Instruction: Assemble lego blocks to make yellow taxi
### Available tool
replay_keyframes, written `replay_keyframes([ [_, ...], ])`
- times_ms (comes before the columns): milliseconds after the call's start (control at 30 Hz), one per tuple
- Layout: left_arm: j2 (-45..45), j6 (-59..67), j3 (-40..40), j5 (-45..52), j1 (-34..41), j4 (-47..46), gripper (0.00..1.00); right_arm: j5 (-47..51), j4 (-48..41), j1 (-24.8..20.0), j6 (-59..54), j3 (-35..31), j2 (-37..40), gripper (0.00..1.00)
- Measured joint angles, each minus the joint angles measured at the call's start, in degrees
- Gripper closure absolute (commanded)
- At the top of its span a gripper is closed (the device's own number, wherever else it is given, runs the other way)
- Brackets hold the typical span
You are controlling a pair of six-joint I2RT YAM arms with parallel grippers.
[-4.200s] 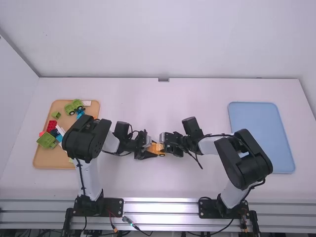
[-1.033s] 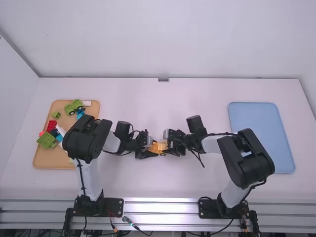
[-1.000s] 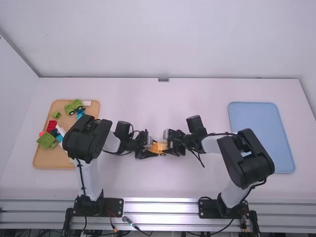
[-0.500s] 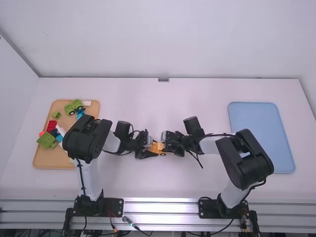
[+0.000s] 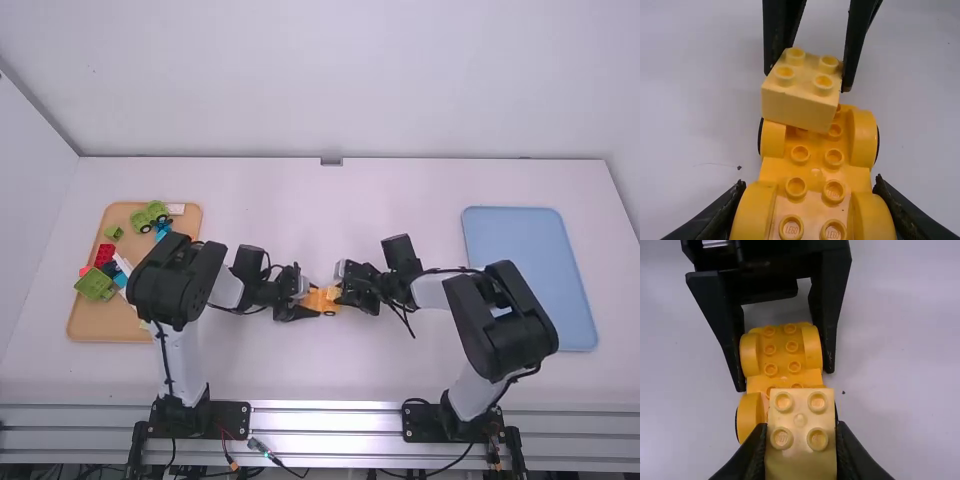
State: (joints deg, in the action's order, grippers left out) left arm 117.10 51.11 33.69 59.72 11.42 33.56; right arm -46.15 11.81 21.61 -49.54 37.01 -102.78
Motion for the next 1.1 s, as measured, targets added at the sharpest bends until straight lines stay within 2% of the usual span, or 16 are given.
replay_keyframes([
  [233, 0.0, 0.4, 0.0, 0.1, 0.0, -0.1, 0.45, -0.2, -1.0, 1.3, -0.6, 0.1, 0.0, 0.95],
  [500, -0.2, 2.8, 0.5, 0.4, 0.0, -2.8, 0.46, 0.0, -8.9, 1.0, -2.7, 3.2, 0.0, 0.97],
  [1100, -0.2, 3.0, 0.8, 0.6, 0.0, -3.6, 0.44, -0.4, -4.1, 2.1, -2.4, 4.1, -2.2, 0.97],
])
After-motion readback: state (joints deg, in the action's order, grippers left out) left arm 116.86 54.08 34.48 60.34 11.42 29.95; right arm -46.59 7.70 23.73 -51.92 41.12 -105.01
